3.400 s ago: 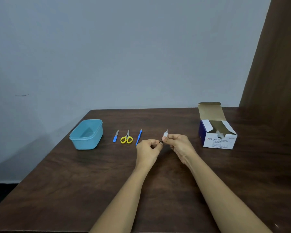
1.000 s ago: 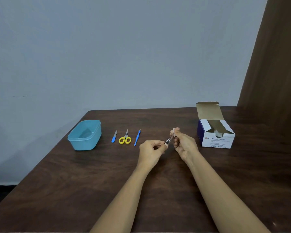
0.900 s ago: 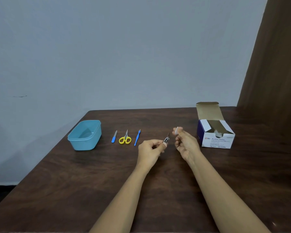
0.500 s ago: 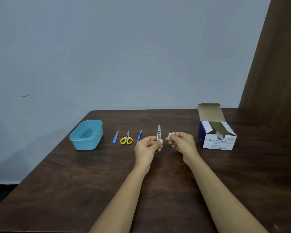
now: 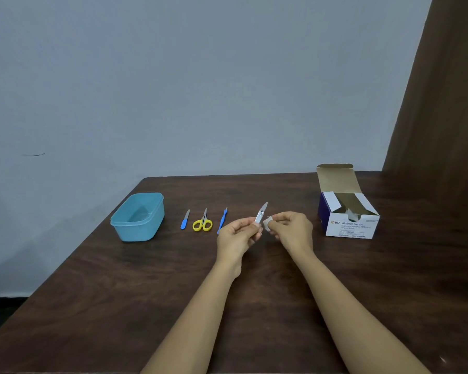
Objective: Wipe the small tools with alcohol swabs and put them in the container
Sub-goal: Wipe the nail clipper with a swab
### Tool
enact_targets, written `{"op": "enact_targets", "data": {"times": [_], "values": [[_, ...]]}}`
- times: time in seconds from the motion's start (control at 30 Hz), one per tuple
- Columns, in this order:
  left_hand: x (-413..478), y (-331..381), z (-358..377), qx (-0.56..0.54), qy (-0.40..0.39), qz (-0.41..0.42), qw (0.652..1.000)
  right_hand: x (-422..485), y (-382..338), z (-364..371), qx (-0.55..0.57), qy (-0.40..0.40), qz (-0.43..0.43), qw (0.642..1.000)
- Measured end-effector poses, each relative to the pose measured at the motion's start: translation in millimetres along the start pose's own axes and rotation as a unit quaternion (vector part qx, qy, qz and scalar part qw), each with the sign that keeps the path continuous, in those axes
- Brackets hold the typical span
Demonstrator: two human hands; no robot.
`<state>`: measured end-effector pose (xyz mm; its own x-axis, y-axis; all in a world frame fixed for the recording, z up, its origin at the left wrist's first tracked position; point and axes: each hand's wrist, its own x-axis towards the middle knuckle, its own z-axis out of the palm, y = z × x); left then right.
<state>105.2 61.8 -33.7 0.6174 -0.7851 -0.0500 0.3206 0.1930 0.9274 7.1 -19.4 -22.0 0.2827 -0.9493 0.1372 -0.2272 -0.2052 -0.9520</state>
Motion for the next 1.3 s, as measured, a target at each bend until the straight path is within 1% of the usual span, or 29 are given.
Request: {"op": "enact_targets", "data": {"times": [0.07, 0.17, 0.3, 0.43, 0.53, 0.6, 0.7, 0.97, 1.03, 1.2, 1.3], "values": [[-1, 0, 2, 0.0, -0.008, -0.007, 1.0, -1, 0, 1, 0.006, 0.008, -0.006, 1.0], [0, -2, 1, 0.021, -0.005, 0.002, 1.0, -1, -1, 3, 0.019, -0.013, -0.005, 1.0], [1, -5, -2, 0.045, 0.016, 0.022, 0.999, -2, -5, 4, 0.088, -0.04, 0.028, 0.995], [-1, -3, -1, 0.062, 0.029, 0.046, 0.997, -5, -11, 0, 0.174, -0.099, 0.063, 0.978], [-3, -2, -1, 0.071, 0.042, 0.054, 0.995, -3, -13, -1, 0.218, -0.133, 0.112, 0.96], [-2, -2, -1, 0.074, 0.052, 0.059, 0.994, -2, -12, -2, 0.24, -0.147, 0.141, 0.949], [-2, -2, -2, 0.086, 0.061, 0.069, 0.992, -1, -9, -2, 0.259, -0.167, 0.15, 0.94], [-3, -7, 0, 0.169, 0.032, 0.117, 0.978, 0, -2, 4, 0.246, -0.151, 0.131, 0.948], [-3, -7, 0, 0.198, 0.025, 0.126, 0.972, 1, -1, 6, 0.231, -0.145, 0.121, 0.954], [-4, -8, 4, 0.257, -0.01, 0.112, 0.96, 4, 0, 9, 0.184, -0.128, 0.107, 0.969], [-4, -6, 4, 0.289, -0.007, 0.126, 0.949, 2, 1, 11, 0.152, -0.129, 0.085, 0.976]]}}
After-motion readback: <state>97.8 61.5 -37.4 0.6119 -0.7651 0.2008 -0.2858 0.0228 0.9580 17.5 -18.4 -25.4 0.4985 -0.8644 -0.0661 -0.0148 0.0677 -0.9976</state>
